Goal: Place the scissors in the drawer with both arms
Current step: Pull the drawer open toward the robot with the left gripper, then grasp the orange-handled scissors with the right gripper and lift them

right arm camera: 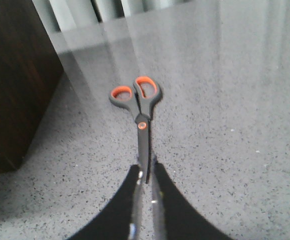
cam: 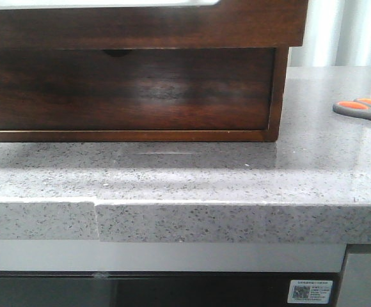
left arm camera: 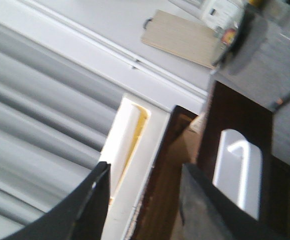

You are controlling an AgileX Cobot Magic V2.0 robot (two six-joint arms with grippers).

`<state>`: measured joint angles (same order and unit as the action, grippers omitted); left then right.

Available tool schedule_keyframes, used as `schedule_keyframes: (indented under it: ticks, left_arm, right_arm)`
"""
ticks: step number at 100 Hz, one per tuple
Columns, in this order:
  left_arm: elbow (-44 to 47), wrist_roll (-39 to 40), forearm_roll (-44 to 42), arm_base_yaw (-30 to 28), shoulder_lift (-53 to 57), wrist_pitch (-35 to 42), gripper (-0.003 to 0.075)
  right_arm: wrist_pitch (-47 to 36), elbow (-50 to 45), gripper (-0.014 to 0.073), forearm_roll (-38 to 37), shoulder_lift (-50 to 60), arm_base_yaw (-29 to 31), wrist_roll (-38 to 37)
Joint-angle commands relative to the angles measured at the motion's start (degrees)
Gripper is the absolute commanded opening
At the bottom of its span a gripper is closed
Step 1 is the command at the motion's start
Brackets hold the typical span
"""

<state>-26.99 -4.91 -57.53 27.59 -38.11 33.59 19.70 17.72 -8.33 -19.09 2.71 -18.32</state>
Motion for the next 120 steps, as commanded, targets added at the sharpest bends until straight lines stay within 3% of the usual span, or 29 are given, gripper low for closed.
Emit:
schedule_keyframes:
  ticks: [1, 12, 19, 74, 120]
  left_arm:
    - [-1.93, 0.66, 8.91, 0.19, 2.16, 2.74, 0.0307]
    - [-1.93, 0.66, 9.48, 0.19, 4.72, 2.61, 0.0307]
    - [-1.93, 0.66, 9.48, 0.19, 5.97, 2.61, 0.0307]
    - [-1.93, 2.07, 9.80, 0.19, 6.96, 0.71, 0.0307]
    - [-1.93, 2.07, 9.80, 0.19, 6.96, 0.71, 0.0307]
  right_arm:
    - [-3.59, 3.57, 0.0118, -0.49, -4.92, -0.04, 1.40]
    - [-3.59, 7.35, 0.0296, -0.70, -12.20, -0.04, 1.89]
    - [-2.98, 10.69, 0.0337, -0.99, -17.45, -0.04, 2.02]
    - [23.77, 46.16, 0.0337, -1.39, -57.01, -1.46, 8.47]
    - [38.62, 63.11, 0.0337, -1.39, -76.49, -3.80, 10.11]
